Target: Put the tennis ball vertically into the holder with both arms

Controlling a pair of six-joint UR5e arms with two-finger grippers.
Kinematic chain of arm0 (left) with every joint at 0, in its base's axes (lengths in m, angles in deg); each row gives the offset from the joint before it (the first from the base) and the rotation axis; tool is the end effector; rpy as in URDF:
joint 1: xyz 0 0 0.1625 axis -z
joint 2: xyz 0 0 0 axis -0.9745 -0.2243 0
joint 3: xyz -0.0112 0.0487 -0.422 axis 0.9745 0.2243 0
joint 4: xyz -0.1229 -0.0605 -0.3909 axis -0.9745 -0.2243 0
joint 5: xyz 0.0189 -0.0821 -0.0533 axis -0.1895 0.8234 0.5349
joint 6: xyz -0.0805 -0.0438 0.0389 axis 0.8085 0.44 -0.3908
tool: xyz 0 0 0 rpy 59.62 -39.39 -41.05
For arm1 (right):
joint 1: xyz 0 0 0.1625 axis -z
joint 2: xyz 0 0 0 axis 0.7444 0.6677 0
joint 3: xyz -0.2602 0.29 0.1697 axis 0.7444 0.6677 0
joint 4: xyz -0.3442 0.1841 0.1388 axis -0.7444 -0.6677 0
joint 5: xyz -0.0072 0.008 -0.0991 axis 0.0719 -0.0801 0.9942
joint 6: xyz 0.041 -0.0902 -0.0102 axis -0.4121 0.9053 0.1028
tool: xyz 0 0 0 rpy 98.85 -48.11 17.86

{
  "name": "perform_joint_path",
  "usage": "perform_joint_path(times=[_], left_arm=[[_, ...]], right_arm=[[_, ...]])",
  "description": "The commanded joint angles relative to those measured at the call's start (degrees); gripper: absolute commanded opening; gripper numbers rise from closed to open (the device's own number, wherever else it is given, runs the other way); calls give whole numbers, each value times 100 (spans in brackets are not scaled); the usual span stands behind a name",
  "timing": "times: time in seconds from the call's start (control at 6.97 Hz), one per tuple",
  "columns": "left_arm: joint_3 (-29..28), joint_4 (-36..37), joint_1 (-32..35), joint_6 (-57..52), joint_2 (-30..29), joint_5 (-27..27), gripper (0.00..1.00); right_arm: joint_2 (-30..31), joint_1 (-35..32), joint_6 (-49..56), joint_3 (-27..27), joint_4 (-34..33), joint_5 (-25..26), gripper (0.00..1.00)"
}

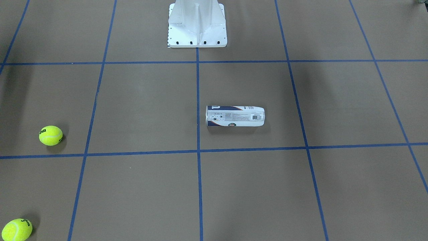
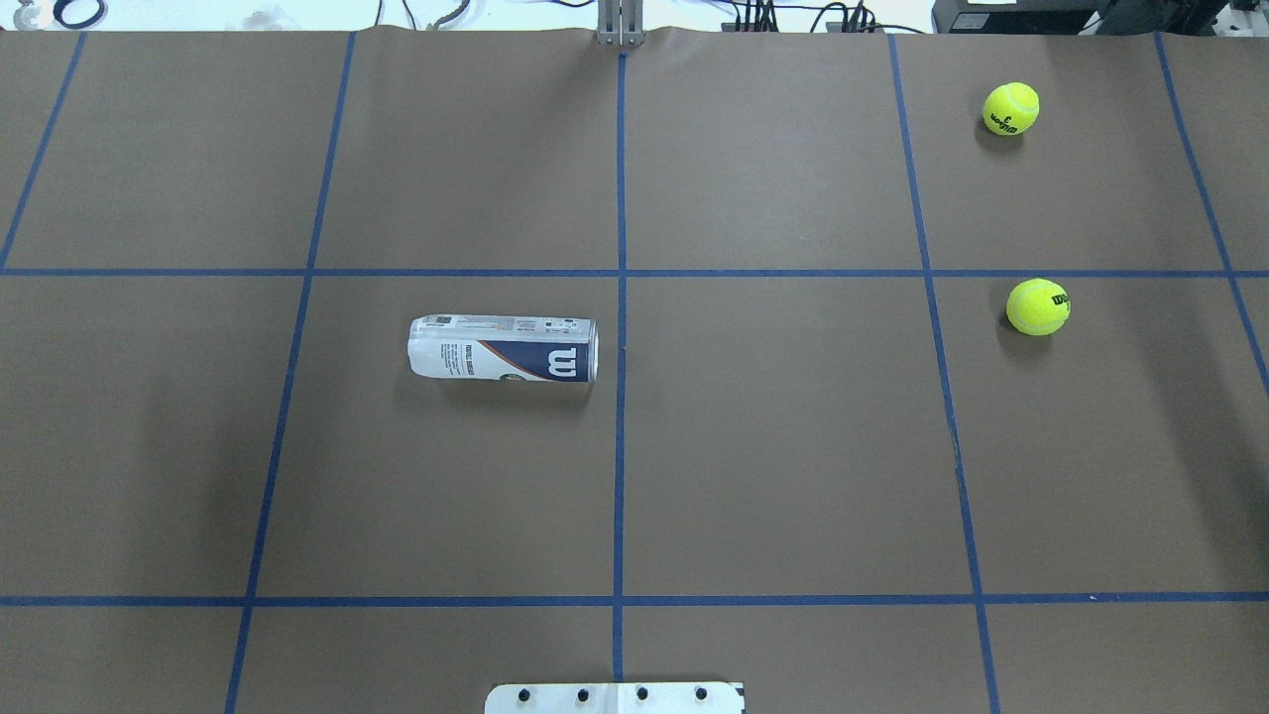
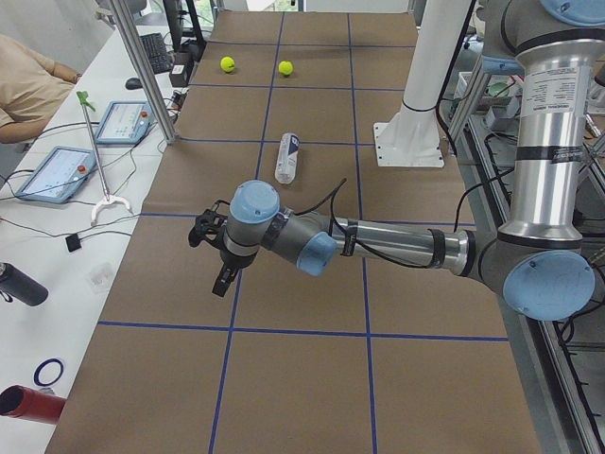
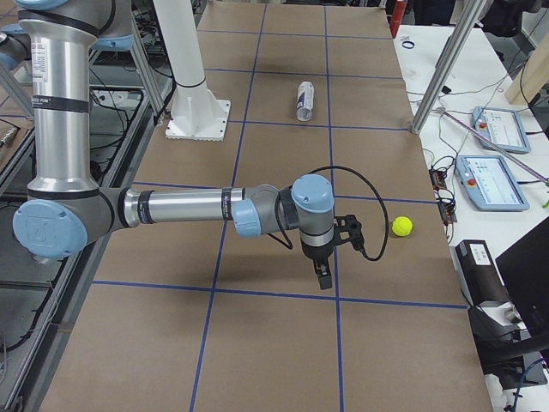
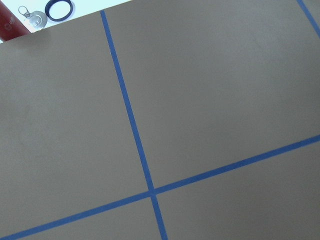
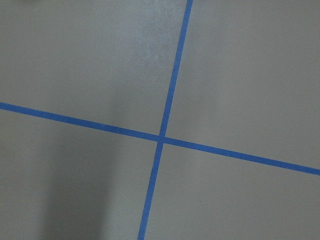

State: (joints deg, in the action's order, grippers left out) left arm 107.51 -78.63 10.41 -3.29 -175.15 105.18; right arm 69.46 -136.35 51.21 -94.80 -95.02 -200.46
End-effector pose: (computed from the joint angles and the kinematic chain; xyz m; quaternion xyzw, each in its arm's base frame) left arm -0.0423 -0.5283 0.5379 0.2374 0.3712 0.0660 0.8953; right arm 0.0574 -0.4866 0.6073 0.1141 -0.3221 -0.0617 0.9378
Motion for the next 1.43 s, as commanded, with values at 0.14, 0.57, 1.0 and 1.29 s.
perform_joint_path(times=[0.14, 0.57, 1.0, 1.29], left_arm=[[25, -1156, -856, 13, -546, 121, 99], [34, -2120, -1729, 39, -1398, 104, 99], [43, -2094, -2561, -128, -2154, 95, 99], [43, -1937, -3180, -451, -2296, 95, 99]], right_arm=[[-10, 0, -21, 5, 14, -19, 100], [16, 0, -29, 5, 41, -19, 100], [42, 0, -29, -30, 41, -27, 100], [77, 0, -29, -39, 41, -19, 100]])
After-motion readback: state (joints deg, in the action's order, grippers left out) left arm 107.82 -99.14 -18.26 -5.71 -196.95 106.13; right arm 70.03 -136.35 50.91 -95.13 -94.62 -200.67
